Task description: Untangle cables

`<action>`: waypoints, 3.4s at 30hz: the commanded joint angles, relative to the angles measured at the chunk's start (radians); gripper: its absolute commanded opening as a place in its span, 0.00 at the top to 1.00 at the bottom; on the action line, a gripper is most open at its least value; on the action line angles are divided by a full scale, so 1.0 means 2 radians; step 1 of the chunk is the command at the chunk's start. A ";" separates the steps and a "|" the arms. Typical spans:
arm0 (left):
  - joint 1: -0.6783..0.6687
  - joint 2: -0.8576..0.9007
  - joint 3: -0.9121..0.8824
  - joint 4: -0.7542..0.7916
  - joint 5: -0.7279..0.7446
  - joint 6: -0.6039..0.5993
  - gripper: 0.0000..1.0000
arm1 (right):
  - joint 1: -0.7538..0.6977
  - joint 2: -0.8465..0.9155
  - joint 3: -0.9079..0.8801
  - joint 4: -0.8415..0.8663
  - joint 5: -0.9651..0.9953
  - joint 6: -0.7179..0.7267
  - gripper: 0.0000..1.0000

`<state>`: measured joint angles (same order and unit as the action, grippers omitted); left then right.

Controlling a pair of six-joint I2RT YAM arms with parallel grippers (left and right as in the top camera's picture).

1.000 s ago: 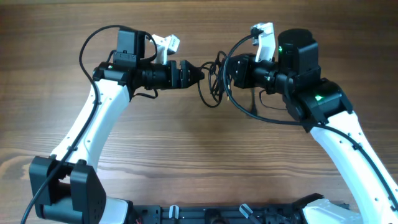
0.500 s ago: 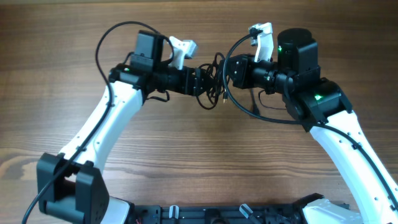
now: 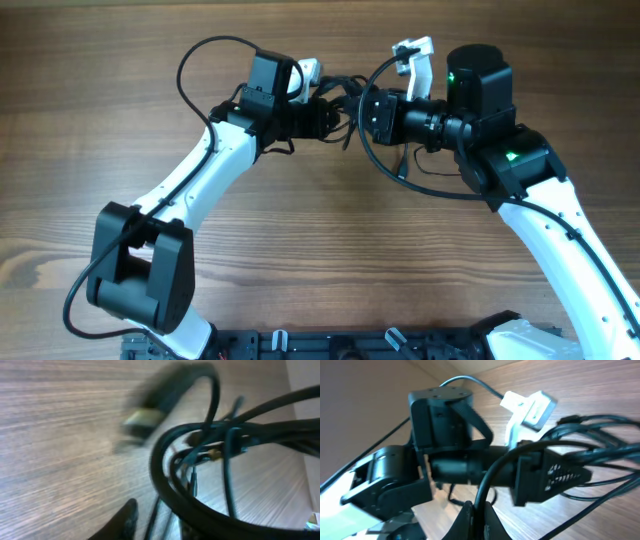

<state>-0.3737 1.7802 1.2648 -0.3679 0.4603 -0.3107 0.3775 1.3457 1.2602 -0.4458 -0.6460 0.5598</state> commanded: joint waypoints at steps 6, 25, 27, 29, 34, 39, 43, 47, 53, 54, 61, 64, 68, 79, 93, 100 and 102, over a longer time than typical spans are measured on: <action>0.002 0.010 -0.002 0.017 -0.105 -0.121 0.79 | 0.000 -0.012 0.012 0.003 -0.088 0.062 0.96; 0.040 0.010 -0.002 -0.131 -0.198 -0.100 0.96 | 0.000 -0.013 0.012 -0.133 0.195 -0.071 0.96; 0.046 0.010 -0.002 -0.163 -0.205 -0.083 0.96 | 0.000 0.004 0.012 -0.149 0.218 -0.071 0.96; 0.051 0.010 -0.002 -0.188 -0.221 -0.078 0.96 | -0.001 0.019 0.012 -0.157 0.224 -0.071 0.96; 0.065 0.010 -0.002 -0.231 -0.281 -0.078 0.96 | -0.047 0.055 0.012 -0.165 0.221 -0.070 0.96; 0.088 0.010 -0.002 -0.239 -0.283 -0.069 0.96 | -0.141 0.072 0.012 -0.169 0.180 -0.071 0.96; 0.097 0.010 -0.002 -0.239 -0.283 -0.069 0.96 | -0.205 0.074 0.012 -0.170 0.165 -0.070 0.96; 0.097 0.010 -0.002 -0.238 -0.283 -0.068 0.96 | -0.262 0.077 0.012 -0.174 0.190 -0.063 0.96; 0.098 0.010 -0.002 -0.235 -0.287 -0.056 0.96 | -0.319 0.086 0.012 -0.182 0.214 -0.056 0.96; 0.099 0.010 -0.002 -0.235 -0.288 -0.056 0.96 | -0.325 0.087 0.012 -0.182 0.220 -0.056 0.96; 0.129 0.010 -0.002 -0.233 -0.287 -0.056 0.96 | -0.383 0.101 0.012 -0.175 0.197 -0.061 0.96; 0.141 0.010 -0.002 -0.233 -0.287 -0.056 0.96 | -0.407 0.112 0.012 -0.177 0.164 -0.072 0.96; 0.161 0.010 -0.002 -0.224 -0.287 -0.056 0.96 | -0.419 0.123 0.012 -0.185 0.161 -0.084 0.96; 0.231 0.010 -0.002 -0.189 -0.224 -0.028 0.96 | -0.421 0.140 0.012 -0.193 0.151 -0.112 0.96; 0.148 -0.016 0.013 -0.183 0.203 0.165 0.96 | -0.298 0.137 0.013 -0.178 -0.090 -0.280 0.50; 0.148 -0.097 0.075 -0.177 0.297 0.130 0.96 | -0.249 0.120 0.024 -0.165 -0.111 -0.276 0.40; 0.148 -0.126 0.081 -0.147 0.298 0.065 0.96 | -0.245 0.112 0.024 -0.159 -0.128 -0.267 0.37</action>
<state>-0.0834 1.6348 1.3754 -0.7185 0.9539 -0.0582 -0.1226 1.6066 1.2800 -0.7784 -0.8291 0.0273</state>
